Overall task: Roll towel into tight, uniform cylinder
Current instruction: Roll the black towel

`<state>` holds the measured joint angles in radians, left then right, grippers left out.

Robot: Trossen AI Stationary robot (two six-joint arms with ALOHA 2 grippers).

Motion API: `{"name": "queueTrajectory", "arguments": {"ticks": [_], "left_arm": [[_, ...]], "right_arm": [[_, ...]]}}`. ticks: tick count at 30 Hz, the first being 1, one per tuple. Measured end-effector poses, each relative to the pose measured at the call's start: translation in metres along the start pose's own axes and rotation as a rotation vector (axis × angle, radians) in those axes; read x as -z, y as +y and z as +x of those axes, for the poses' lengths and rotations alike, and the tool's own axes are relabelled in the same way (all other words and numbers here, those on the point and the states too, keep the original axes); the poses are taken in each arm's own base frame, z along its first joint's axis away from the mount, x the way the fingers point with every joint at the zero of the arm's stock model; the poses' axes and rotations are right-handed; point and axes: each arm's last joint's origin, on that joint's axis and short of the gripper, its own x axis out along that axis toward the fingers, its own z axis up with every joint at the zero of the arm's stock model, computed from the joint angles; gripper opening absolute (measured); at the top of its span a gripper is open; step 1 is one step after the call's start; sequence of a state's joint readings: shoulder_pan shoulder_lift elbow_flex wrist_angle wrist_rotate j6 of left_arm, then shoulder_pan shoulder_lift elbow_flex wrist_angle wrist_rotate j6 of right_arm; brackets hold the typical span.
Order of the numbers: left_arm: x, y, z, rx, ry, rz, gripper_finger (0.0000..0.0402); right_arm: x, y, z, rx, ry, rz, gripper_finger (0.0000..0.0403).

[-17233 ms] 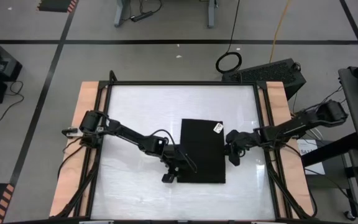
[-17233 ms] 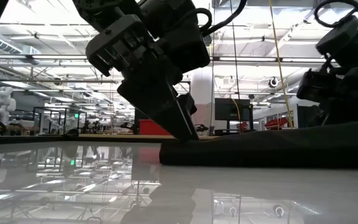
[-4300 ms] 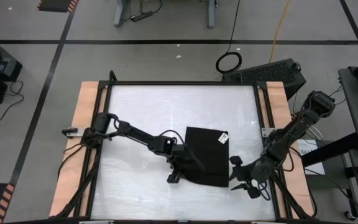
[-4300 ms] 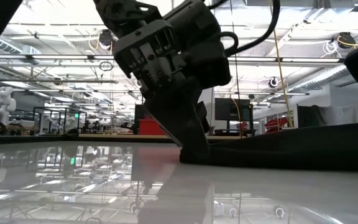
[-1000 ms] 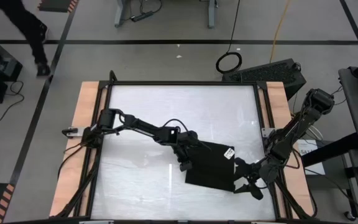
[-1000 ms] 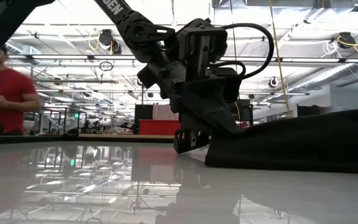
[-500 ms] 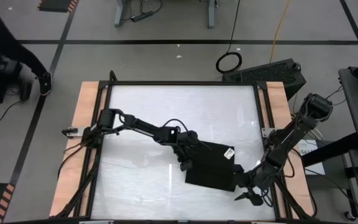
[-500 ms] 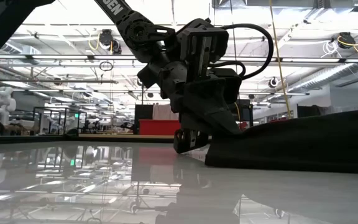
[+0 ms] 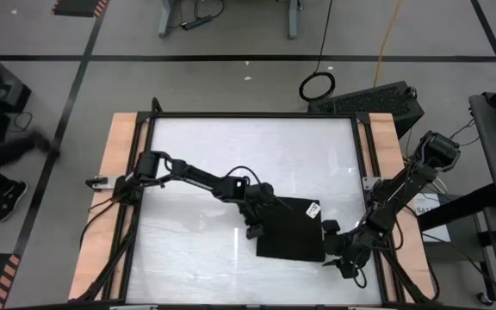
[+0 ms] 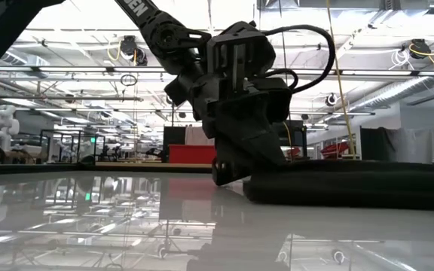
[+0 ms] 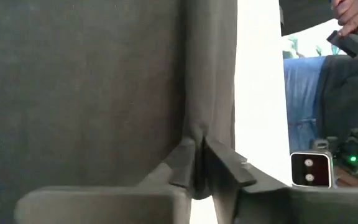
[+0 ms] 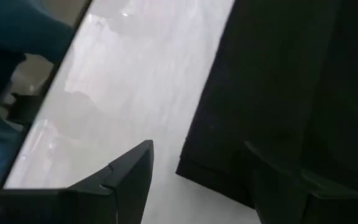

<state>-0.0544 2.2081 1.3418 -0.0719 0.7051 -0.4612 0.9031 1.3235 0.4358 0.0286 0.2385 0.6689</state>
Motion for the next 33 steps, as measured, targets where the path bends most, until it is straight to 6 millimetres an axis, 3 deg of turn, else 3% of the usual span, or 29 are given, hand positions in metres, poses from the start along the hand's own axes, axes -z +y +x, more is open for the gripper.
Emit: {"name": "queueTrajectory", "arguments": {"ticks": [7, 11, 16, 22, 25, 33], "left_arm": [[-0.004, -0.01, -0.01, 0.001, -0.025, 0.126, 0.0139], [-0.007, -0.018, -0.024, -0.018, -0.047, 0.169, 0.0173], [0.001, -0.046, -0.032, -0.112, -0.02, 0.345, 0.0178], [0.018, -0.082, -0.009, -0.178, 0.0, 0.585, 0.0179], [0.027, -0.089, 0.006, -0.232, 0.01, 0.647, 0.0179], [0.031, -0.096, 0.019, -0.39, -0.066, 0.692, 0.0179]], "right_arm": [[0.003, -0.003, 0.0, 0.031, 0.008, -0.008, 0.0231], [0.002, -0.004, 0.001, 0.04, 0.002, -0.003, 0.0231], [0.002, -0.008, 0.005, 0.055, 0.005, 0.009, 0.0231], [0.004, -0.009, 0.01, 0.069, 0.018, 0.04, 0.0231], [0.005, -0.009, 0.012, 0.078, 0.02, 0.077, 0.0224], [0.002, -0.015, 0.014, 0.092, 0.022, 0.151, 0.0136]]}}
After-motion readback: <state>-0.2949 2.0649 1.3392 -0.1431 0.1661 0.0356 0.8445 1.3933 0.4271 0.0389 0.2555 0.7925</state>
